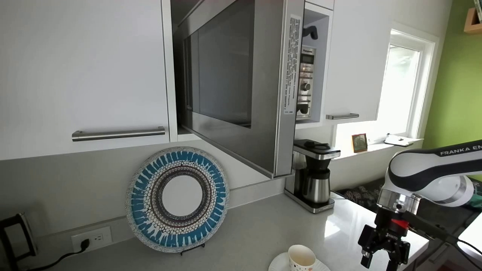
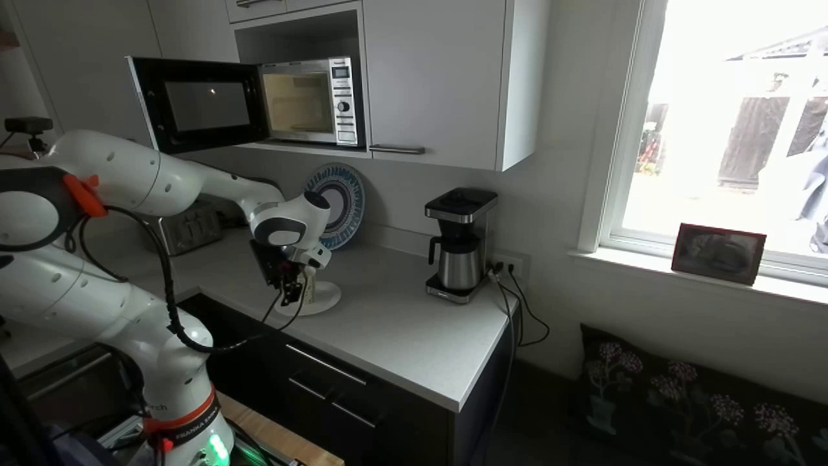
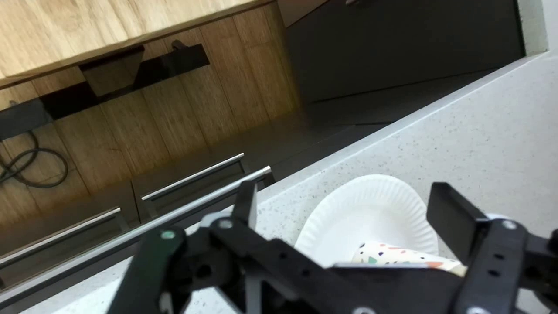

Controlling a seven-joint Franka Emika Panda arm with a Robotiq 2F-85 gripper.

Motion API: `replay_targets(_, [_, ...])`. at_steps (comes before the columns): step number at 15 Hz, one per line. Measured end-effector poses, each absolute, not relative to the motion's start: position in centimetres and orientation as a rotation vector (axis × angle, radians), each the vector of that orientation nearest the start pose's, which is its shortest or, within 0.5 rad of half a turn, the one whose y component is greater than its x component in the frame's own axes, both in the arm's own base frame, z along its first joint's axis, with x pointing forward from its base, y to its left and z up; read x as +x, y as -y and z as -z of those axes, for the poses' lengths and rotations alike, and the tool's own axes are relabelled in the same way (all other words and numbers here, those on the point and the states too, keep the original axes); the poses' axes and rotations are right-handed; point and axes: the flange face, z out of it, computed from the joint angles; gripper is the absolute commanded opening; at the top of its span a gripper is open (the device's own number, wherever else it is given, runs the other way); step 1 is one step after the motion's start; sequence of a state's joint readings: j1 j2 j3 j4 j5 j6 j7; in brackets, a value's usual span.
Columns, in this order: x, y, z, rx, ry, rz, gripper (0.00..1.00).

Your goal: Put the plate and the cup in the microwave

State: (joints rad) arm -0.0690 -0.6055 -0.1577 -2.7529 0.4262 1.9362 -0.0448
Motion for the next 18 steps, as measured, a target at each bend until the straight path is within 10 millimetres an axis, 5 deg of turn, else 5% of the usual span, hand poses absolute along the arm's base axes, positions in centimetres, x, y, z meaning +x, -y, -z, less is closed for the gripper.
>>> replay_targets(7, [33.4, 5.9, -37.9, -2.576, -0.323, -0.018, 1.0])
replay_targets(12, [35.4, 7.6, -35.6, -2.444, -0.157, 0.249, 1.0])
replay_targets(18, [35.7, 7.6, -34.4, -2.407, -0.117, 0.277, 1.0])
